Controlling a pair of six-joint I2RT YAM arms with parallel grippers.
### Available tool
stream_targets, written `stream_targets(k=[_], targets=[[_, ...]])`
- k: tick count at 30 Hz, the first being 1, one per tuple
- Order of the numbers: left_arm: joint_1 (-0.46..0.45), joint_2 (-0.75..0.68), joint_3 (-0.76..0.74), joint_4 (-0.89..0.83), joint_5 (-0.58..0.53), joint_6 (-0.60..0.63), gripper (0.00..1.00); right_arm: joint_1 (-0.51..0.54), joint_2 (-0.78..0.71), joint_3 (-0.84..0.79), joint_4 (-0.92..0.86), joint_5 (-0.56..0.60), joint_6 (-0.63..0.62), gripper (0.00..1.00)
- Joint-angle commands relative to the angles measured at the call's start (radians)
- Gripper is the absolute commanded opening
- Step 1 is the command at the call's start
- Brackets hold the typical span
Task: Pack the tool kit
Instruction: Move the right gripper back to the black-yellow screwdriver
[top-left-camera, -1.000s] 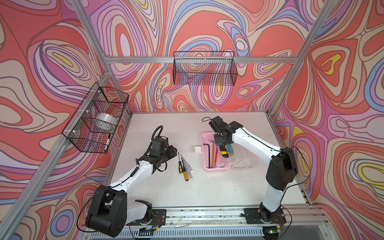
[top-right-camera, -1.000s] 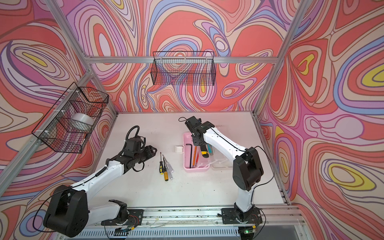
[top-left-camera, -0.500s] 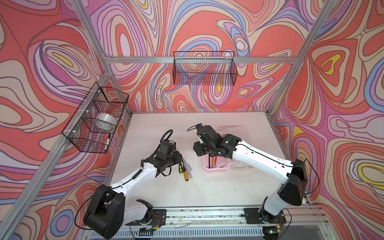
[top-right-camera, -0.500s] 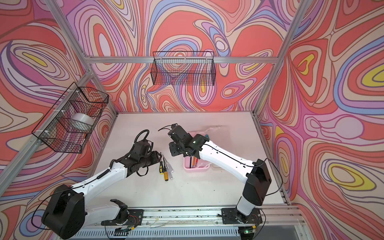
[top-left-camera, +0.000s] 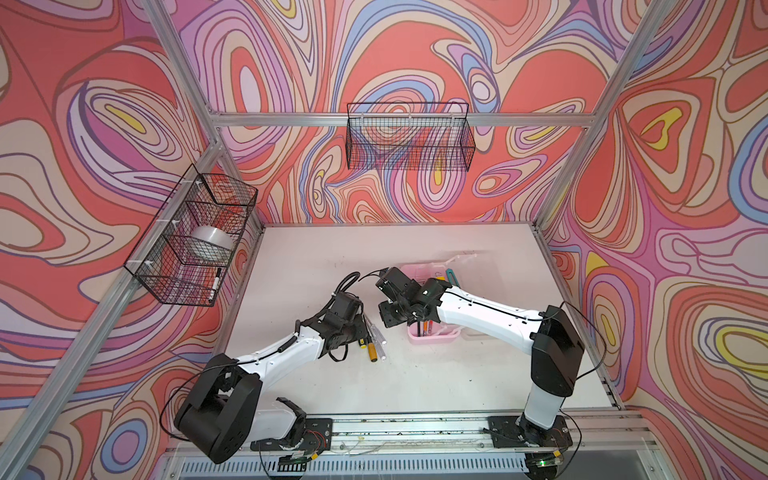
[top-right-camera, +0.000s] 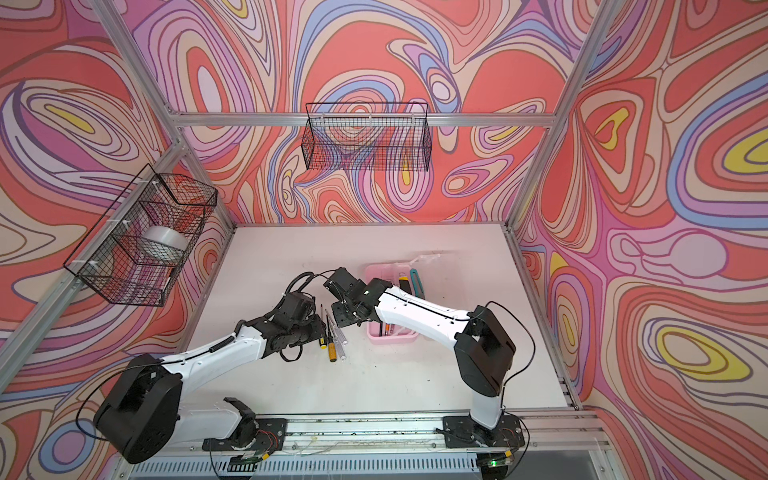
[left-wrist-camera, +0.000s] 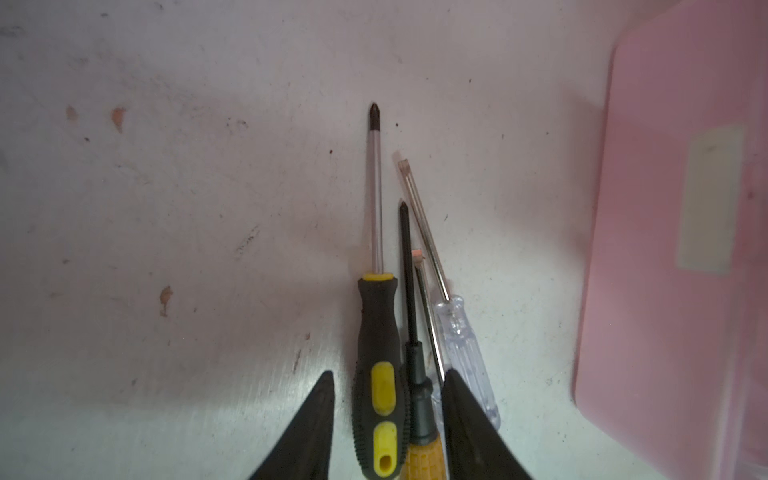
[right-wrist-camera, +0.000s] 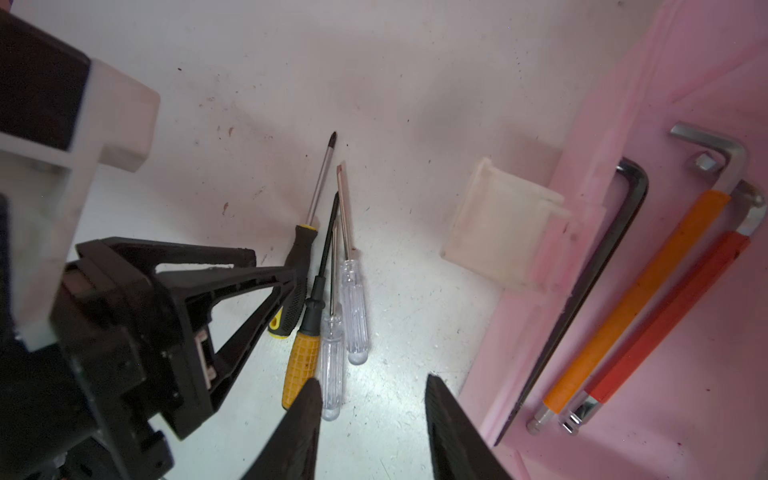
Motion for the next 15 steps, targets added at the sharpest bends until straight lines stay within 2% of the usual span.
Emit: stream_targets(k=[1, 9, 15], targets=[[-0.022, 0.045, 0.032, -0.037, -0.062, -0.031, 0.42, 0.003, 0.004, -0.004, 0.018, 0.007, 0.009, 0.43], [-0.031, 0.086, 0.044, -0.067, -0.096, -0.035, 0.41, 0.004, -0.010, -0.026, 0.024, 0.024, 0.018, 0.43], [-0.031, -0.064, -0.001, -0.084, -0.160, -0.023, 0.44, 0.006, 0.021, -0.009, 0.055, -0.039, 0.014, 0.44]])
